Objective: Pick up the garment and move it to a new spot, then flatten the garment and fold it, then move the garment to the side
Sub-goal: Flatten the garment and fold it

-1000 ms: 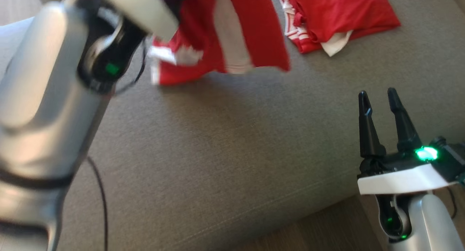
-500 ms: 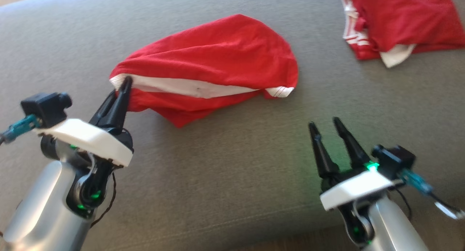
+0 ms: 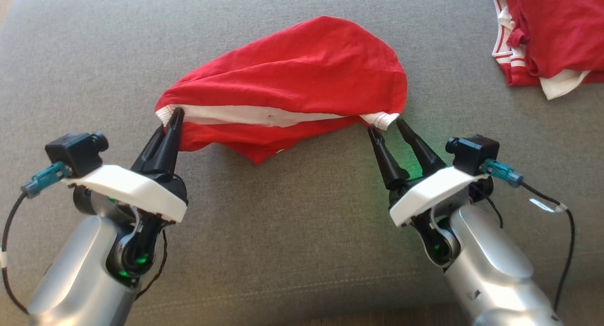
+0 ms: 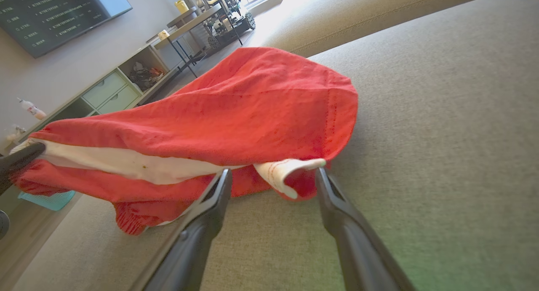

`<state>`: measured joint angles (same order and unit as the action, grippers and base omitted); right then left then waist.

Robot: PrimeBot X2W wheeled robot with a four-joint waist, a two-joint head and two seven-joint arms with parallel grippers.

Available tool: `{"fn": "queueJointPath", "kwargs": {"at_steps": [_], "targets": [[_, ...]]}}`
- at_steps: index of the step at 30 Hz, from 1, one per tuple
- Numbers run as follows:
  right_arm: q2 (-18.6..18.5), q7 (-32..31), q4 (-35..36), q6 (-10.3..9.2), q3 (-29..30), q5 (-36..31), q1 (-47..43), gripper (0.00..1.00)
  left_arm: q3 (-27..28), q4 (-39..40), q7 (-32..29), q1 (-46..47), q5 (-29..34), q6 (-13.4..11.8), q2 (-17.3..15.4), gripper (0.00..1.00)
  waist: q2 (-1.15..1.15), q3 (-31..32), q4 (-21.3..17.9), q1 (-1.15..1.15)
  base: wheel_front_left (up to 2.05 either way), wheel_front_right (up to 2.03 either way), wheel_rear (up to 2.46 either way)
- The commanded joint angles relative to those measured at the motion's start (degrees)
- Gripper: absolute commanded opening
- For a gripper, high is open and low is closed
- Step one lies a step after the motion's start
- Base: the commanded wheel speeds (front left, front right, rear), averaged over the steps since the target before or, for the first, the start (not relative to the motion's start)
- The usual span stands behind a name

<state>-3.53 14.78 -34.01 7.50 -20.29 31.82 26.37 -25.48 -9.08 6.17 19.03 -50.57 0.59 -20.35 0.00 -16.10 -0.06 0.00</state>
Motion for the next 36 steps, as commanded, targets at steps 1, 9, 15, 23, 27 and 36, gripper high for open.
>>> {"fn": "queueJointPath", "kwargs": {"at_steps": [1, 9, 15, 23, 27, 36], "targets": [[0.7, 0.2, 1.0, -0.01, -1.3, 1.0, 1.0, 1.0, 2.0, 1.6, 0.6, 2.8, 0.5, 0.3, -1.3, 0.0, 0.0, -0.1, 0.1, 0.0, 0.0, 0.0, 0.0], [0.7, 0.2, -1.6, -0.01, -2.0, 3.0, 3.3, 0.0, 1.5, 1.6, 0.2, 3.6, 0.7, 0.2, -1.1, 0.0, 0.0, -0.4, 0.4, 0.0, 0.0, 0.0, 0.0], [0.7, 0.2, -1.1, -0.01, -1.8, 3.6, 4.8, 0.0, 1.4, 1.8, 0.0, 4.4, 0.7, 0.4, -1.3, 0.0, 0.0, -0.3, 0.2, 0.0, 0.0, 0.0, 0.0], [0.6, 0.2, 9.9, -0.01, 10.5, 2.2, 7.4, 0.0, 4.1, 4.2, -2.0, 7.4, -2.2, 1.8, -3.8, 0.0, 0.0, 1.5, -1.5, 0.0, 0.0, 0.0, 0.0], [-0.7, 0.2, 16.1, -0.01, 16.7, 0.6, 11.0, 0.0, 4.2, 8.2, -7.4, 11.8, -4.3, 3.1, -6.2, 0.0, 0.0, 1.9, -2.1, 0.0, 0.0, 0.0, 0.0], [-3.0, 0.2, 13.9, -0.01, 19.3, -4.6, 30.0, 0.0, 2.6, 7.3, -16.0, 34.4, -3.1, 5.1, -6.8, 0.0, 0.0, -4.6, -2.9, 0.0, 0.0, 0.0, 0.0]]}}
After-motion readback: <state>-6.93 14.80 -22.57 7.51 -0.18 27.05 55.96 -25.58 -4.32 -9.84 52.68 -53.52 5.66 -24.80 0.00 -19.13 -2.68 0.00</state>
